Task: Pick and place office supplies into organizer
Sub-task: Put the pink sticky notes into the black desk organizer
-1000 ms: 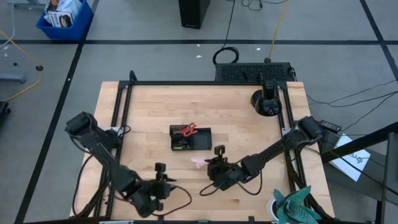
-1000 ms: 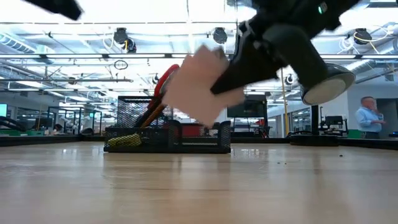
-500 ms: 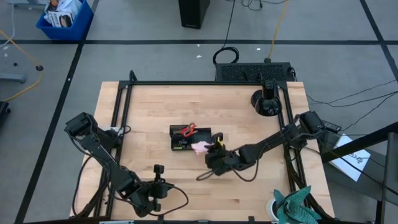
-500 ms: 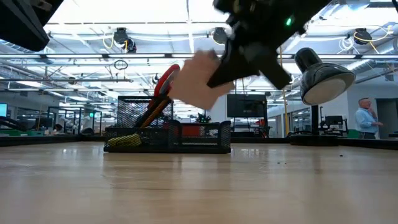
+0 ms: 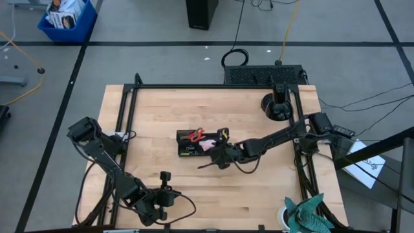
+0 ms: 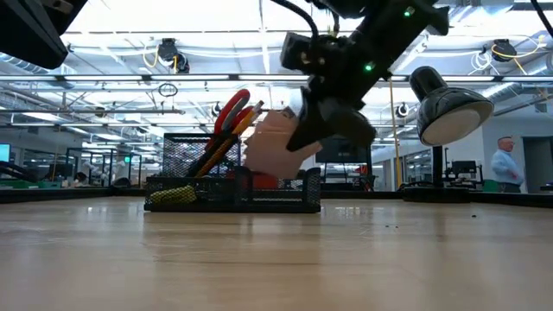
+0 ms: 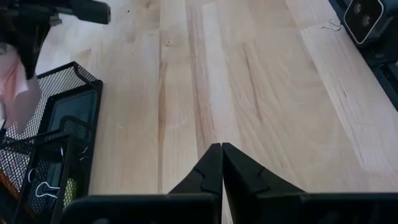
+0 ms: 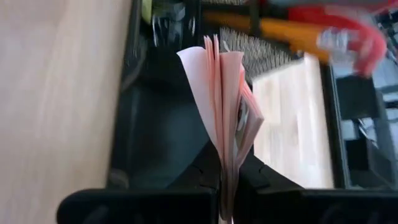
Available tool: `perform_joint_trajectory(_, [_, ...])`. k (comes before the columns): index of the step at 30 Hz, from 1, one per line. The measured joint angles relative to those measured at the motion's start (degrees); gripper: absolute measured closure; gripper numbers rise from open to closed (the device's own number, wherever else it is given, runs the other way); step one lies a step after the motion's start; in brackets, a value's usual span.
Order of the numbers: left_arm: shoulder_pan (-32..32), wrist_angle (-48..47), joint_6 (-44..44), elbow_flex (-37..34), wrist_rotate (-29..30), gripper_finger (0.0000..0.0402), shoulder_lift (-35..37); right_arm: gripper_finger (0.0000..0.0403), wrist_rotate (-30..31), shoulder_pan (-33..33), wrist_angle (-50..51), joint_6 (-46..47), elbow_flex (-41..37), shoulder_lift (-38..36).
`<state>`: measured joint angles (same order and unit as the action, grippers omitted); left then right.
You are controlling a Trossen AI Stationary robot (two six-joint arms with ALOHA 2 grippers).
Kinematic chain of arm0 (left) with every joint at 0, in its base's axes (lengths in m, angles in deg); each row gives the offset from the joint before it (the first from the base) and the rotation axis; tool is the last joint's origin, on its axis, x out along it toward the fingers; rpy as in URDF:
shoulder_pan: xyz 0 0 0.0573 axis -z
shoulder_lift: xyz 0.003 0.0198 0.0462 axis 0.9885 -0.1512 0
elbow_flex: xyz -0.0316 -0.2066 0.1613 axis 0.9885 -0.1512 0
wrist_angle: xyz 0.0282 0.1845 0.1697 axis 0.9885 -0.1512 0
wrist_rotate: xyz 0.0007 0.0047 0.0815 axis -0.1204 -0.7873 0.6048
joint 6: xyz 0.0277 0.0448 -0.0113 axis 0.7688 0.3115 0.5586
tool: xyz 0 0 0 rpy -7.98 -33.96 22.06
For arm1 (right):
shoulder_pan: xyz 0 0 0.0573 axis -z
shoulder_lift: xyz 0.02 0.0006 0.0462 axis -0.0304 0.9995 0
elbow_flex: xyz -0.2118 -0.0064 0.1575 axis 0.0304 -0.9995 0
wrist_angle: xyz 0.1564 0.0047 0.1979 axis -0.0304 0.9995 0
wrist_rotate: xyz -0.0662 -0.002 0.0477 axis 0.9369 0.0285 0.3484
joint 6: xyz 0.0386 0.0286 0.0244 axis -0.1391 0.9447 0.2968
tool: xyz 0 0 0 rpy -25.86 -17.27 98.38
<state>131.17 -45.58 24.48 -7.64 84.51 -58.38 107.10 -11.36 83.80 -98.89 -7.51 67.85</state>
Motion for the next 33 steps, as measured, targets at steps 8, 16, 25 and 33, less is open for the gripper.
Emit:
perform_joint_trajectory(8, [0.0,0.1,0.7,0.0,0.0,0.0391,0.0,0.0403,-2.8,3.2,0.4,-1.0,0.0,1.9])
perform_joint_trajectory(16, [0.0,0.0,0.9,0.0,0.0,0.0396,0.0,0.0403,-4.9,5.7,-0.3,-1.3,0.1,2.6])
perform_joint_trajectory(25, [0.0,-0.1,0.6,0.0,0.0,0.0382,0.0,0.0399,-9.9,6.3,-0.4,-1.0,0.1,4.2])
perform_joint_trajectory(33, [0.0,-0.1,-0.3,0.0,0.0,0.0399,0.0,0.0373,-12.0,6.3,-1.4,-0.9,0.1,4.4])
